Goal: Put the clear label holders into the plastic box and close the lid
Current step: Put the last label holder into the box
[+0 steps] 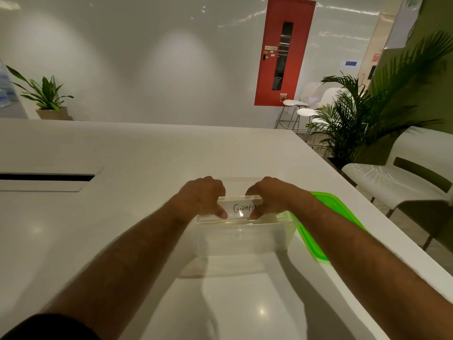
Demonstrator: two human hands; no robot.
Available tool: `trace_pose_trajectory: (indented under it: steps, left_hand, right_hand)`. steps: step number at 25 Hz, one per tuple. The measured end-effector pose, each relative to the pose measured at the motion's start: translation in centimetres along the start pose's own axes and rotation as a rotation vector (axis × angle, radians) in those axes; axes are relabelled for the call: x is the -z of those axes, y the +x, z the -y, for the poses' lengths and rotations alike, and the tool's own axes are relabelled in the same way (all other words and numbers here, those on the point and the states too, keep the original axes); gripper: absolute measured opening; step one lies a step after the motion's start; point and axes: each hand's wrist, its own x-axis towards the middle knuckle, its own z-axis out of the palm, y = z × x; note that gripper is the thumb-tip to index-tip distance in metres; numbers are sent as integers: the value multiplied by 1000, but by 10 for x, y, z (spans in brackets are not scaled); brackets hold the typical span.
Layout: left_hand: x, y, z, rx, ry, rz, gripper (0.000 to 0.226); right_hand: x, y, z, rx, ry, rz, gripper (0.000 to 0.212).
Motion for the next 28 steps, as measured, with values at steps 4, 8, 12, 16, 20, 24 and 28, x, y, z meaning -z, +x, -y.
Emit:
trace_pose_trajectory:
  steps: [4,8,12,16,20,24,28]
  left_hand:
    - [-4,0,1,-9,63,15,60]
    - [-5,-2,-1,-29,134,30,51]
    - [-6,-3,-1,-37,169,30,52]
    - [-6,-3,-1,-21,91,11,61]
    - [5,-10,3,-9,-303,-202,60]
    - [3,-27,14,91,-823,-581,59]
    - [-19,-48,22,274,-1227,-547,69]
  right_hand:
    - [-5,4,3,-4,-90,-3,58]
    - [-12,7,5,-1,-109,11,52]
    - [-13,8,5,17,-106,9,53]
    - [-10,2,5,19,-89,-21,65]
    - [3,-20,-3,46,221,-250,69]
    - [-3,-46,-16,-56,751,-670,59]
    - [-37,-66,-17,-270,1338,-767,48]
